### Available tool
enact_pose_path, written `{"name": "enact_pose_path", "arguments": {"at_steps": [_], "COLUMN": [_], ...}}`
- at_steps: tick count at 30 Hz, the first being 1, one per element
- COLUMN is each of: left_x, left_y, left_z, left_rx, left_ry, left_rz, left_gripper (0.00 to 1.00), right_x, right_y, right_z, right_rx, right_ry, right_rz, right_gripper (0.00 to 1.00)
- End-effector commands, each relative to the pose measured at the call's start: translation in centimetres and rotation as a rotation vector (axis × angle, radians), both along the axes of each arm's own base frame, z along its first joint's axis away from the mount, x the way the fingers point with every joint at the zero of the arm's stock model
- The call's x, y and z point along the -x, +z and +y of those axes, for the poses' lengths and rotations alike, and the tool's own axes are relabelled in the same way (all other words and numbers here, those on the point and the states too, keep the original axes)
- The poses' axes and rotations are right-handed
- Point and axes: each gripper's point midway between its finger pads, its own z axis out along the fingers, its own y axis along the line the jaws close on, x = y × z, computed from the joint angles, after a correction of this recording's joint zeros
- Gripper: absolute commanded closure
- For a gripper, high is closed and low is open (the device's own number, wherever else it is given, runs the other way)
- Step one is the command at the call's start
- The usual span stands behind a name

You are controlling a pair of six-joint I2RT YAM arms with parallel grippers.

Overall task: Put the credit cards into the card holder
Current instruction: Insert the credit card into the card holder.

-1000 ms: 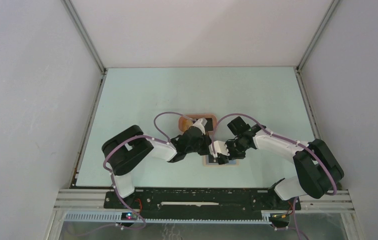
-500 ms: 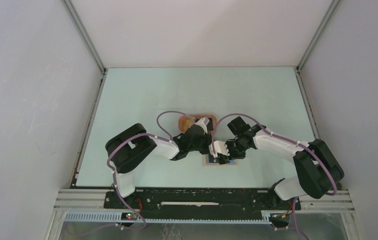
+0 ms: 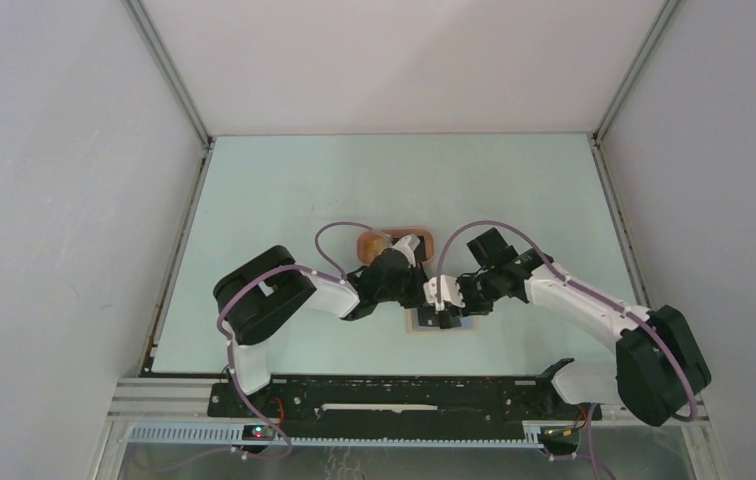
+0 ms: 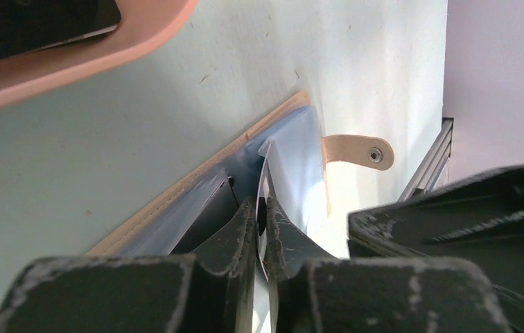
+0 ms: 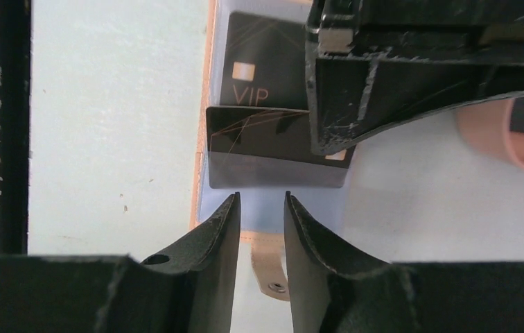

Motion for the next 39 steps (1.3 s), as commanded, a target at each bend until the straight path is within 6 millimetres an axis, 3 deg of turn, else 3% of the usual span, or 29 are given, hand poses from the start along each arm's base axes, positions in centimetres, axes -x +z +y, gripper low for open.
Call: {"name": "enact_pose_path", "arguments": {"at_steps": [1,7,14,27,39], "left_x": [1.8,1.9,2.0,1.9,1.9], "left_y": [-3.1,-3.0,-3.0,-3.3,-3.4], "left_z": [1.5,1.4,1.3,1.7,1.8], "left_rx": [-0.094,-0.075,-0.064,-0.059,-0.059], "left_ry": [-0.05,-0.064,-0.074,-0.078,-0.084], "left_rz": [0.065,0.062,0.058,0.055,0.054], "left_gripper": [0.85,0.82,0.81,0.8,0.75], "right_x": [1.6,2.5,1.5,0.3,-0.2], "right_y": [2.3,3.1,1.6,-1.5,-2.3], "right_z": [1.9,5.1,7.2,6.5,4.6], "right_rx": [-0.131,-0.187,-0.107,0.026,0.085], "right_ry": [0.09,0.182,0.176,0.164,0.157], "right_rz": [-0.013,-0.096,-0.199,-0.228,-0.225], "right_gripper": [0.63,0.74,0.91,0.95,0.96]}}
